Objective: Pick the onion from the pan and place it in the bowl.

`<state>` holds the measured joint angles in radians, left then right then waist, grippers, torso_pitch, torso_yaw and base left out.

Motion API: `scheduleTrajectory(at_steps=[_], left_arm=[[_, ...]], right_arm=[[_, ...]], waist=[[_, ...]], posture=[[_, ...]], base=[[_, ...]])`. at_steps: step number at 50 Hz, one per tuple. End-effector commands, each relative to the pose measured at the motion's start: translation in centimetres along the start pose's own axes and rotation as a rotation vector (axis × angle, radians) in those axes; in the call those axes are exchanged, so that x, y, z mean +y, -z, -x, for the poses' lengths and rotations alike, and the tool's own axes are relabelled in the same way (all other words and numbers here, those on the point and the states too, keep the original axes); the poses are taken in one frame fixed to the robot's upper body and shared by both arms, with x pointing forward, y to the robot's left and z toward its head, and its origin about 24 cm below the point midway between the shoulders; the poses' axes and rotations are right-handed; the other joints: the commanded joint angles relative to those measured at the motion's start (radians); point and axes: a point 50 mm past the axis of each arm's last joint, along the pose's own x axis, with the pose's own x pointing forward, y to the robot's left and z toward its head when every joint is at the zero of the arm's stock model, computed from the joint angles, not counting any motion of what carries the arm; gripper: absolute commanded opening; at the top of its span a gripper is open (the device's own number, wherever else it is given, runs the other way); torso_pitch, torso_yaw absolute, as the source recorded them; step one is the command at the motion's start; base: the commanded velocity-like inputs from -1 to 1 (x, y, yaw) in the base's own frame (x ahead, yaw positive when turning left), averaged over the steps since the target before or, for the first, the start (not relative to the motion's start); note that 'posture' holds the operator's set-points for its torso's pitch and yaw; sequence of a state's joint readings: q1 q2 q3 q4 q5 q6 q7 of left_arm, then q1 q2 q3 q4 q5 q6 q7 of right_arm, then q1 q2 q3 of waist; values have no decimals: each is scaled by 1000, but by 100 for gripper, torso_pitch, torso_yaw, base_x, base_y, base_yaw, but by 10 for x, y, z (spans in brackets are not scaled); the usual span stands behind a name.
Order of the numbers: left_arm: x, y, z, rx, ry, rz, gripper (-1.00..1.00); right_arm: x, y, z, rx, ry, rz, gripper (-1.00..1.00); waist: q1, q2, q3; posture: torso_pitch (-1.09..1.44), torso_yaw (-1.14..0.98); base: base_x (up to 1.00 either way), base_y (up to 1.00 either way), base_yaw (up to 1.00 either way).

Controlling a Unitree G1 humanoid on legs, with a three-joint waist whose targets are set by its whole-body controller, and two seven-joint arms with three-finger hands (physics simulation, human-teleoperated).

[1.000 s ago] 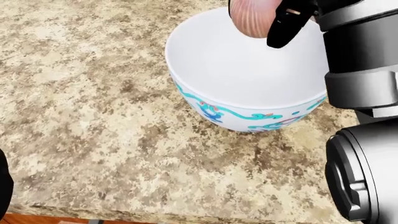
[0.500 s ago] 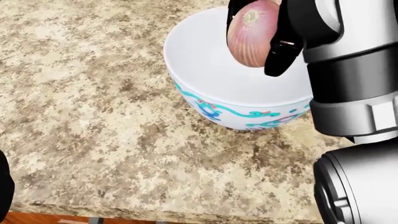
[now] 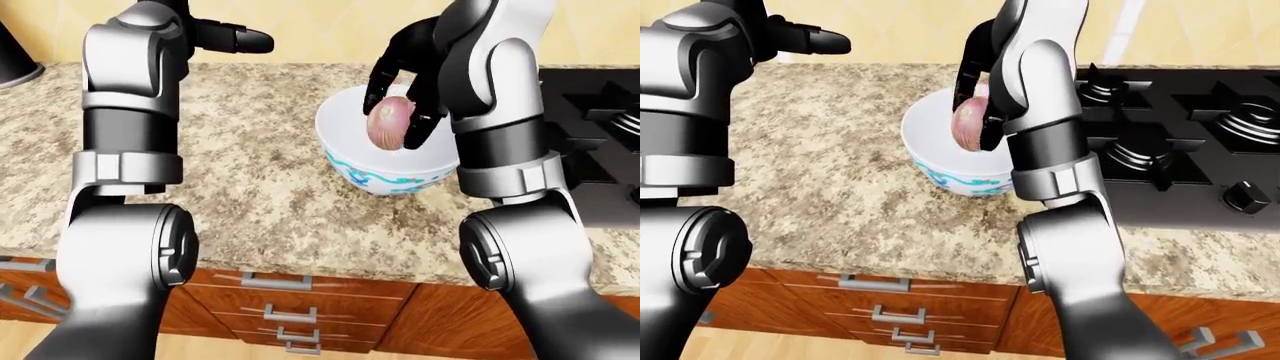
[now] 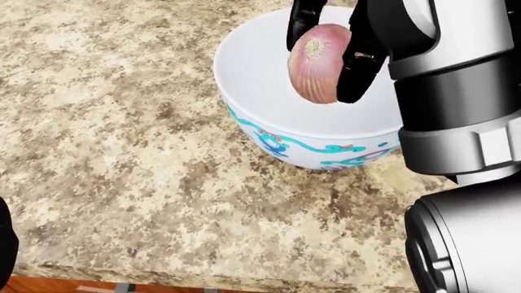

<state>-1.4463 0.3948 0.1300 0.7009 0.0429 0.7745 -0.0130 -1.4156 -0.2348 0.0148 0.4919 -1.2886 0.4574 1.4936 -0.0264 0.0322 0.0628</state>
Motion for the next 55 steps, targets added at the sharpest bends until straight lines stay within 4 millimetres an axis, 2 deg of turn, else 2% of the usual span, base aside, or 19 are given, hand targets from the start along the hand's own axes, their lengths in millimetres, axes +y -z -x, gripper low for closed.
scheduleTrajectory(at_steps=[1,15,26,36,42,55], left_arm=[[5,-26,8,-105,-17,8,100],[8,-24,8,-103,-21,12,100],[8,-26,9,-105,-21,10,100],[10,-26,8,-102,-24,12,100],[10,-26,8,-102,-24,12,100],[8,-19,7,-93,-23,13,100]], right_arm=[[-11,-5,17,-19,77,11,100],[-10,-9,17,-25,74,9,100],[-23,-6,24,-39,108,-36,100],[-36,6,19,-128,175,-229,100],[-52,14,22,-189,258,-373,100],[-68,32,17,-306,409,-636,100]], waist=[[0,2,-34],[-2,4,-35],[-3,4,-34],[0,2,-35],[3,0,-36],[12,-9,-35]], posture=[[0,0],[0,0],[0,0],[0,0],[0,0],[0,0]], base=[[0,0,0],[0,0,0],[0,0,0],[0,0,0],[0,0,0],[0,0,0]])
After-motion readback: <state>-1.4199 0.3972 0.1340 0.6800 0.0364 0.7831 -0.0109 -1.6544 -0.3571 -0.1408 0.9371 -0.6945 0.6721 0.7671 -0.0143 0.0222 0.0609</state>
